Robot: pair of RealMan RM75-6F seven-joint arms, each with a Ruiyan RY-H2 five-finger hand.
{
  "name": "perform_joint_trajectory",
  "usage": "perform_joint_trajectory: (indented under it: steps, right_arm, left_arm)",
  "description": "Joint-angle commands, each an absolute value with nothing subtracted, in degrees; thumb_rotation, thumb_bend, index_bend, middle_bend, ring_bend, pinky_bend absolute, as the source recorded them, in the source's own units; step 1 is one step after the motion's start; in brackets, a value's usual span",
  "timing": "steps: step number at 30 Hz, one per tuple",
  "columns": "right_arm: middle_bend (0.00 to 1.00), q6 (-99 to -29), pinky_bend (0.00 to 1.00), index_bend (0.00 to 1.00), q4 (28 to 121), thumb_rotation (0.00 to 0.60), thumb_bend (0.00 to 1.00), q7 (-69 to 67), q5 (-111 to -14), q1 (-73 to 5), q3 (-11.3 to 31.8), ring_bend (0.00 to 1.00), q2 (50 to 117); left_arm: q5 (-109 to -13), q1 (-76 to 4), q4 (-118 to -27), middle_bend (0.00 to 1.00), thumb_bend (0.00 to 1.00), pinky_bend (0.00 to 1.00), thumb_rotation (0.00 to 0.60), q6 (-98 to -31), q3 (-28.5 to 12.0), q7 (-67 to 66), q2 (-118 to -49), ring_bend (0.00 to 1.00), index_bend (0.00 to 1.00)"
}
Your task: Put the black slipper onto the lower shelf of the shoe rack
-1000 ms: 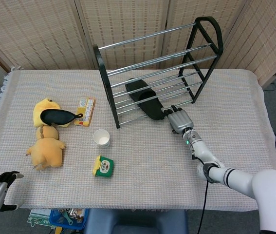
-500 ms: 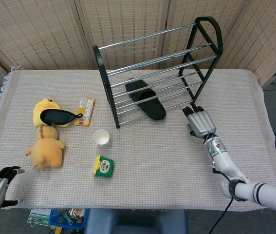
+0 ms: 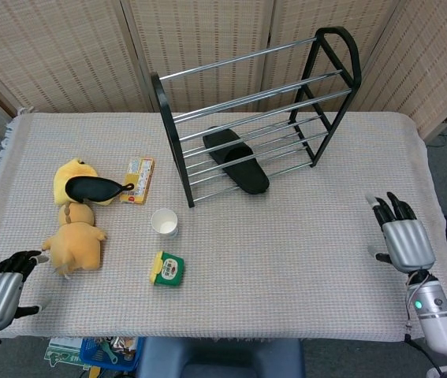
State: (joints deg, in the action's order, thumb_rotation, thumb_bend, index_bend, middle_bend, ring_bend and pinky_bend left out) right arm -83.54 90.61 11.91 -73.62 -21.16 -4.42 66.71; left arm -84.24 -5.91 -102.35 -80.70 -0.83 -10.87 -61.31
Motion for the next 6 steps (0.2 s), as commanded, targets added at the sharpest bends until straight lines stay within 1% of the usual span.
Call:
perform_joint_trajectory:
  steps: [1,6]
  right_arm:
    - [0.13,-88.5,0.13,0.0,89.7,0.6,0.15,8.3,-77.0,-15.7,-6.3,0.03,66.3]
    - [0.13,-90.9,0.12,0.0,88.8,0.6,0.15,5.5,-79.4,-12.4,-6.4,0.03,65.7]
  left_arm:
    - [-84.4,-6.0,-102.7,0.22,0.15,0.26,0.6,-81.8,-1.5,-11.9,-62.2,0.18,0.28]
    - [-85.1,-6.1,-102.3,0.22,0.15,0.26,0.6,-83.8,-2.6,-12.9,-64.0,0.18,0.28]
